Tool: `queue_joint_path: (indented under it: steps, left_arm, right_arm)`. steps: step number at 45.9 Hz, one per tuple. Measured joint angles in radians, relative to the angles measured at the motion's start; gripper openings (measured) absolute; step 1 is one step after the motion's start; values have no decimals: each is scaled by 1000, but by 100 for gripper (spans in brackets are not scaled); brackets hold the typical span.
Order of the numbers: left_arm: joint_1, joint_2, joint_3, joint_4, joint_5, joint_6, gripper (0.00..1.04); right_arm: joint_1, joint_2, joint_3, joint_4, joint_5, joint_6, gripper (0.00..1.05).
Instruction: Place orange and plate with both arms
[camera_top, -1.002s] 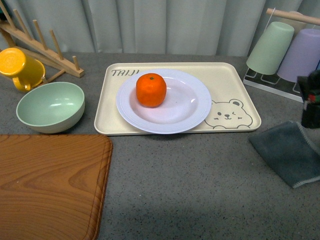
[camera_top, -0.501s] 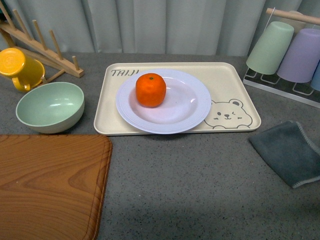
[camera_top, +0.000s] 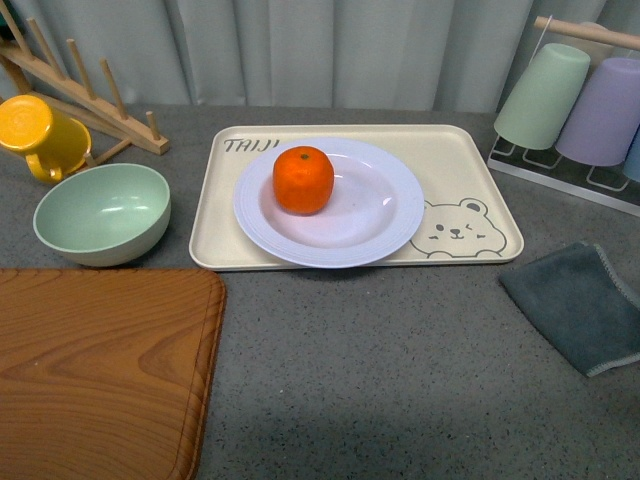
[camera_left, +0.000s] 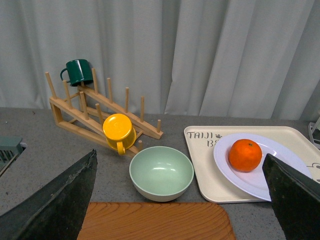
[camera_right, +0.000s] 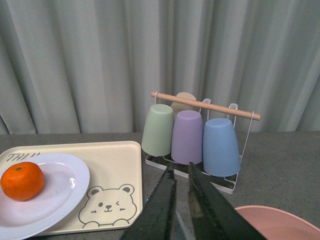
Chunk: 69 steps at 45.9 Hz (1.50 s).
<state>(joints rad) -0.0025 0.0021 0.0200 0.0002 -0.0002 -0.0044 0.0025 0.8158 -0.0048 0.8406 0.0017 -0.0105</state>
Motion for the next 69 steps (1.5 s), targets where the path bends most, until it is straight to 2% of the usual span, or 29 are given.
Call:
queue_joint_path:
  steps: [2,10,15,54,60,69]
  left_arm:
    - [0,0,0,0,0,0,98]
    - [0,0,0,0,0,0,98]
    - [0,0,0,0,0,0,98]
    - [0,0,0,0,0,0,98]
    - [0,0,0,0,-1,0,98]
    - [0,0,0,0,0,0,98]
  right_arm:
    - [0,-60,0,-57,0,-2,1]
    - [0,-277,9,-301,0,1,1]
    - [0,-358,9,-387,0,1,1]
    - [0,-639,9,-660,-3,1,1]
    - [0,-776,10,-829,-3,1,1]
    - [0,-811,10,-838,-3,1,1]
